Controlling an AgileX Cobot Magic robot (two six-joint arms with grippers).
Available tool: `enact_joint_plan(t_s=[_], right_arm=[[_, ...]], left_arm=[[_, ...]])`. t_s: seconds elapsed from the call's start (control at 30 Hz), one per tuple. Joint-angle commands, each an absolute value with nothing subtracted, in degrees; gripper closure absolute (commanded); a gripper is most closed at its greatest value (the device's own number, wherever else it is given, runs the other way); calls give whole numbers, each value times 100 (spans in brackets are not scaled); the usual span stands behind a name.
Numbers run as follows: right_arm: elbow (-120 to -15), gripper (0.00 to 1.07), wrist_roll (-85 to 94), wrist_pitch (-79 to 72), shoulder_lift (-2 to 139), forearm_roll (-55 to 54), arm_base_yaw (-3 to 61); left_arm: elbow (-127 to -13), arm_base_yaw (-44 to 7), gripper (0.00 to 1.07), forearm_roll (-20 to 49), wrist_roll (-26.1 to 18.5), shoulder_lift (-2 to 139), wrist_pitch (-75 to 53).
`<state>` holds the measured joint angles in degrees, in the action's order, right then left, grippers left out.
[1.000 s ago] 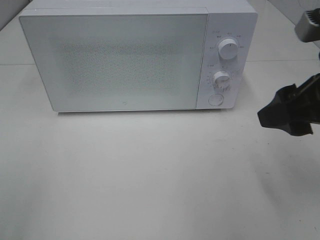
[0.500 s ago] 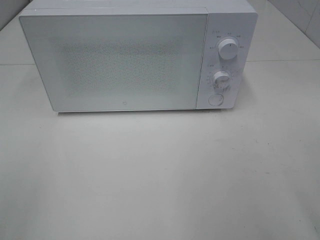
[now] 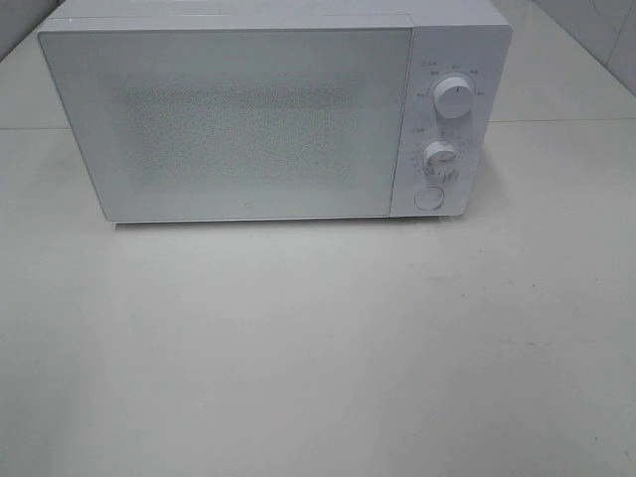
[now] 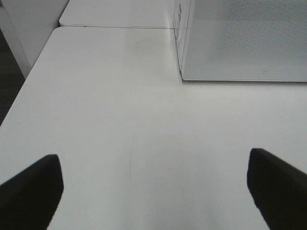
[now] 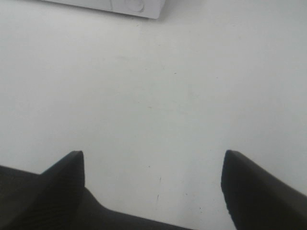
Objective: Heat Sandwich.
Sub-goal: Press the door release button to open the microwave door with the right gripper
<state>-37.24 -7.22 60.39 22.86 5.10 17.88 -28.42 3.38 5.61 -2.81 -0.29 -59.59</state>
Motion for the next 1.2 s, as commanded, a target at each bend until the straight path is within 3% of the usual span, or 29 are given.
enact_joint_plan(t_s=[0.03, 0.43, 0.73, 0.9, 1.2], right_arm=[[-3724, 31, -458, 6125, 1891, 539, 1415], [-2893, 31, -458, 5959, 625, 447, 1329], [-2893, 31, -435, 5964, -92, 441, 1266], [-2893, 31, -338, 5964, -178, 367, 773], [-2893, 31, -286, 5964, -178, 338, 733]], left_arm=[[-2830, 292, 9, 561, -241, -178, -5936], [-2830, 292, 9, 561, -241, -178, -5936], [-2830, 292, 9, 561, -241, -178, -5936], [-2830, 292, 9, 561, -241, -178, -5936], [-2830, 292, 9, 561, -241, -178, -5936]])
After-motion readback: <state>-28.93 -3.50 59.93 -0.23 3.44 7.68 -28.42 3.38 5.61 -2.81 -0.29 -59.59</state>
